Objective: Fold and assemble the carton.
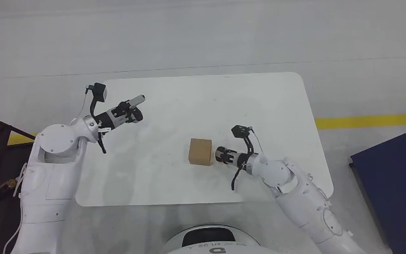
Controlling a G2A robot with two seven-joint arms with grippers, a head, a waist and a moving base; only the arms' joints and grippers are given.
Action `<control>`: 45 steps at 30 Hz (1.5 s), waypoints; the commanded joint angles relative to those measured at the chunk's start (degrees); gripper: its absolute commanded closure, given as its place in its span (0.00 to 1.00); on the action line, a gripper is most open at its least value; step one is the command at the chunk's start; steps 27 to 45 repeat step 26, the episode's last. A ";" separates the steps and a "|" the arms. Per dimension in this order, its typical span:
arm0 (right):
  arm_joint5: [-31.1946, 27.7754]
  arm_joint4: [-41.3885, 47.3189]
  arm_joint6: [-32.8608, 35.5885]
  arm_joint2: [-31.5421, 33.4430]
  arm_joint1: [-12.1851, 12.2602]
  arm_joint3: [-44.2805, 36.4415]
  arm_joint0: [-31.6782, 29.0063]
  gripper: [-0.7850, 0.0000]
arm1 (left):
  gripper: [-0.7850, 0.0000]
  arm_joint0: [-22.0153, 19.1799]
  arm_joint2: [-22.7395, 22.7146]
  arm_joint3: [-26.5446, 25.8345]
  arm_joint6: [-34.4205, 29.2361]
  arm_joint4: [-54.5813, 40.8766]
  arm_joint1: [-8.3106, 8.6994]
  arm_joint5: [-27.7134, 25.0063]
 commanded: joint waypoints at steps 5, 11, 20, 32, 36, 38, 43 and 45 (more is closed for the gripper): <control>-1.85 1.90 -2.53 -0.68 -0.35 1.00 1.42 1.00 | 0.00 0.00 0.00 0.00 0.00 0.00 0.00 0.00; -2.77 4.42 -12.37 7.40 0.46 -0.09 -2.35 0.96 | 0.00 0.00 0.00 0.00 0.00 0.00 0.00 0.00; -9.92 10.21 -22.29 13.35 0.59 -0.53 -5.40 0.54 | 0.00 0.00 0.00 0.00 0.00 0.00 0.00 0.00; -9.59 10.08 -22.11 13.25 0.59 -0.55 -5.35 0.16 | 0.00 0.00 0.00 0.00 0.00 0.00 0.00 0.00; -9.59 10.08 -22.11 13.25 0.59 -0.55 -5.35 0.16 | 0.00 0.00 0.00 0.00 0.00 0.00 0.00 0.00; -9.59 10.08 -22.11 13.25 0.59 -0.55 -5.35 0.16 | 0.00 0.00 0.00 0.00 0.00 0.00 0.00 0.00; -9.59 10.08 -22.11 13.25 0.59 -0.55 -5.35 0.16 | 0.00 0.00 0.00 0.00 0.00 0.00 0.00 0.00; -9.59 10.08 -22.11 13.25 0.59 -0.55 -5.35 0.16 | 0.00 0.00 0.00 0.00 0.00 0.00 0.00 0.00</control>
